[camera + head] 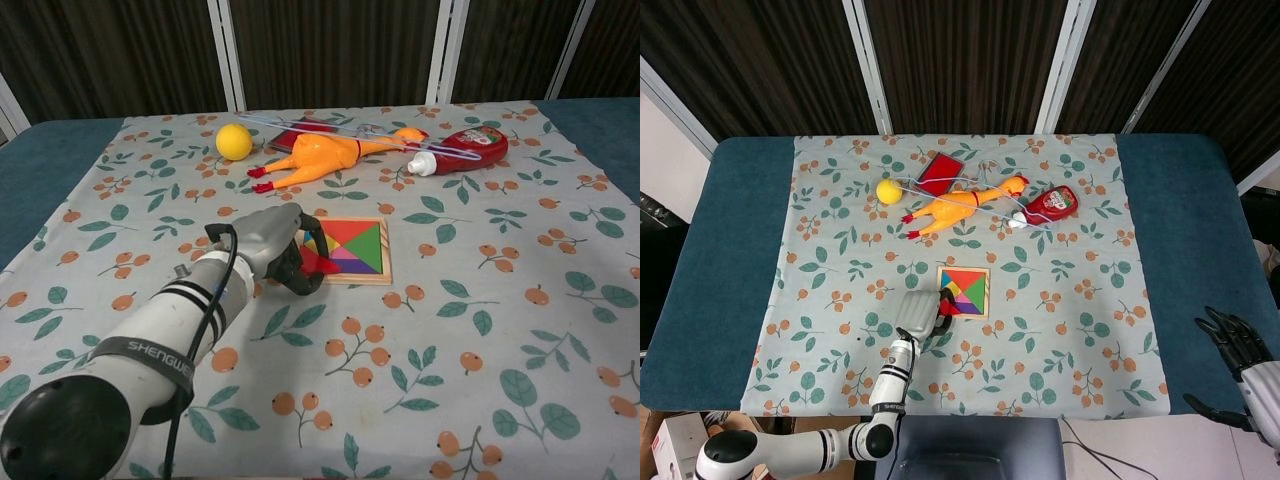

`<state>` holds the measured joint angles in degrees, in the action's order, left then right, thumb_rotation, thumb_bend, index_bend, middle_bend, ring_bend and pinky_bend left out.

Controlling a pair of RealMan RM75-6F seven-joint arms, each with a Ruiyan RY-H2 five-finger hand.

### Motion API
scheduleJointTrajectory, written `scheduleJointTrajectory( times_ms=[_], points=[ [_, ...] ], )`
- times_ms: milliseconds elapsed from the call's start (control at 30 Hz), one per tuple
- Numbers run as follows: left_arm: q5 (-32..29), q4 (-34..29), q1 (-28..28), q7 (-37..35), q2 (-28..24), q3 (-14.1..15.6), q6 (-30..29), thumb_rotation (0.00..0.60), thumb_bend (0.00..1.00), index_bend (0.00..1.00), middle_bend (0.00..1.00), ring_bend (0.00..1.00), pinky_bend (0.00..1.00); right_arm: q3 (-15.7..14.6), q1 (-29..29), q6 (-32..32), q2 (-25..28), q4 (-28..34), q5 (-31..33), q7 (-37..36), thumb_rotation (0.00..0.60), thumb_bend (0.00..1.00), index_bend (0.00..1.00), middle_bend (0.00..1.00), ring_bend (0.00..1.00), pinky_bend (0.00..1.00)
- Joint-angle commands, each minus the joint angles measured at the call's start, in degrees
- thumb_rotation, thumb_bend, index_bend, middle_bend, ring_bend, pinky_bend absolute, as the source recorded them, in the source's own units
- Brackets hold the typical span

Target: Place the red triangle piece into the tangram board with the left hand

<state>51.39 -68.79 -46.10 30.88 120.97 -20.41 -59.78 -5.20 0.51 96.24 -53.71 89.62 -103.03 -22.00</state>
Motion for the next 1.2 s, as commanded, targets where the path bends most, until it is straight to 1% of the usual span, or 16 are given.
scheduleJointTrajectory(
  times_ms=[33, 233, 500, 667, 1033, 1200],
  points=[
    [-0.06, 0.67, -0.24, -0.17, 0.17, -0.04, 0.05, 0.6, 0.42, 0.57, 1.0, 1.0, 1.0, -0.01, 0.11, 0.3, -0.02, -0.22, -0.03, -0.28, 0.6, 0.29, 0.0, 0.01, 0.0, 0.0],
    [0.25, 0.96, -0.38, -0.5, 0.13, 0.25, 0.0, 0.6, 0.43, 0.53, 1.0, 1.0, 1.0, -0.02, 0.11, 0.32, -0.04, -0.26, -0.03, -0.2, 0.6, 0.29, 0.0, 0.01, 0.0, 0.0],
    [0.87, 0.74, -0.55, -0.36, -0.03, 0.71, -0.4, 0.6, 0.43, 0.52, 1.0, 1.0, 1.0, -0.06, 0.11, 0.24, -0.11, -0.09, -0.09, 0.22, 0.6, 0.29, 0.0, 0.01, 0.0, 0.0],
    [1.91, 2.0, -0.85, -0.35, 0.39, 1.24, -0.8, 0.6, 0.43, 0.5, 1.0, 1.0, 1.0, -0.06, 0.19, 0.49, -0.05, -0.17, -0.06, -0.05, 0.6, 0.29, 0.0, 0.01, 0.0, 0.0],
    [4.24, 4.29, -1.49, -0.51, 1.6, 2.18, -1.06, 0.6, 0.43, 0.48, 1.0, 1.0, 1.0, -0.11, 0.37, 0.92, 0.06, -0.55, -0.06, -0.73, 0.6, 0.29, 0.0, 0.01, 0.0, 0.0],
    [4.6, 4.66, -1.34, -1.18, 1.75, 2.09, -0.88, 0.6, 0.43, 0.42, 1.0, 1.0, 1.0, -0.13, 0.45, 1.07, 0.13, -0.65, -0.06, -0.89, 0.6, 0.29, 0.0, 0.01, 0.0, 0.0]
  ],
)
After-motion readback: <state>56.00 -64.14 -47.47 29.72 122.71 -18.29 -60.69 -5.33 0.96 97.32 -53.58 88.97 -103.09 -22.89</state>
